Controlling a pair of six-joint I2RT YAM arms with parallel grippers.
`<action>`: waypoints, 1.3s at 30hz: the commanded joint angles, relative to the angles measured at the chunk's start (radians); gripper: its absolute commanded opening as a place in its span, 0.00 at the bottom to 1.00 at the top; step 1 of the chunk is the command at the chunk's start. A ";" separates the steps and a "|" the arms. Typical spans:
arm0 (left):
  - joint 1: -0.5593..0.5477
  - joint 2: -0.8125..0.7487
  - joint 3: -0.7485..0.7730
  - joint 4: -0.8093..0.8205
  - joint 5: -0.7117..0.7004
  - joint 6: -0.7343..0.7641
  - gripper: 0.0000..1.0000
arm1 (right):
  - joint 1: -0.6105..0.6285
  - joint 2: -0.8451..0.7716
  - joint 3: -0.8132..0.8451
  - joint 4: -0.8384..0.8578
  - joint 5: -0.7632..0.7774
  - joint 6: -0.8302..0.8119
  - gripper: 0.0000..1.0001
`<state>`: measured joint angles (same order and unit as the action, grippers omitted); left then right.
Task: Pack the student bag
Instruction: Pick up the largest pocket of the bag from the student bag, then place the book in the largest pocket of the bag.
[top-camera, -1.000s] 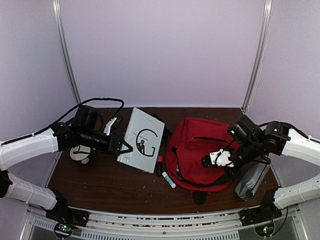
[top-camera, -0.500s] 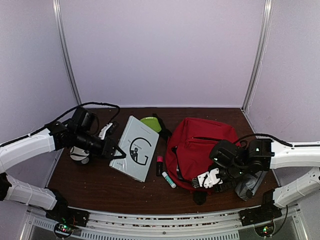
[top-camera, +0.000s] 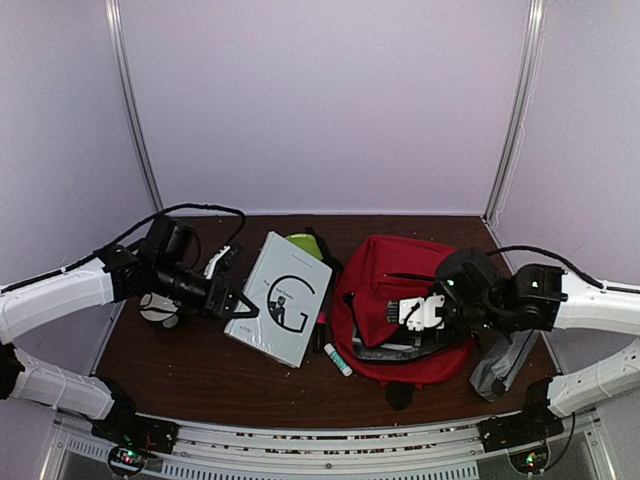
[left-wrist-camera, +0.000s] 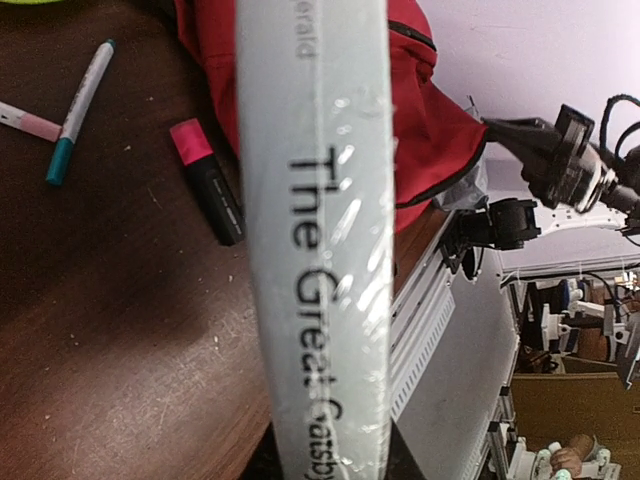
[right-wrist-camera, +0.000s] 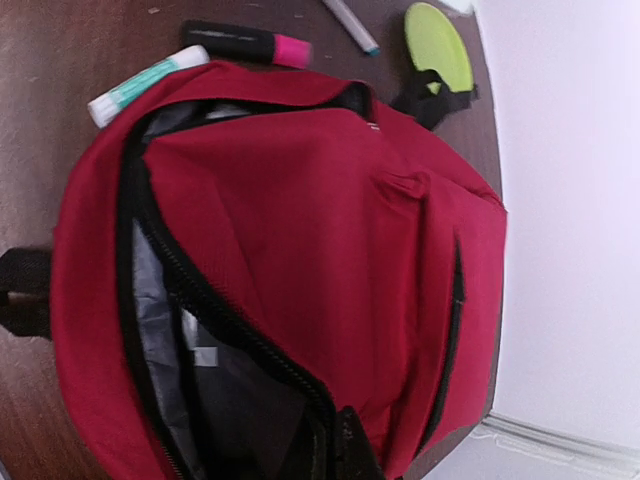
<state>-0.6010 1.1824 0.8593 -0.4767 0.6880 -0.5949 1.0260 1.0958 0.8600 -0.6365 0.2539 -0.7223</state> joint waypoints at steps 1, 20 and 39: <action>-0.018 0.037 -0.026 0.266 0.181 -0.029 0.00 | -0.136 0.013 0.117 0.050 0.004 0.056 0.00; -0.269 0.333 -0.090 0.973 0.455 -0.349 0.00 | -0.342 -0.068 0.315 -0.032 -0.273 0.206 0.00; -0.274 0.865 0.115 1.826 0.358 -1.011 0.00 | -0.348 -0.128 0.343 -0.130 -0.453 0.207 0.00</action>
<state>-0.8776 2.0869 0.9054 1.2182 1.0683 -1.6512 0.6827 1.0004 1.1587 -0.7902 -0.1547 -0.5159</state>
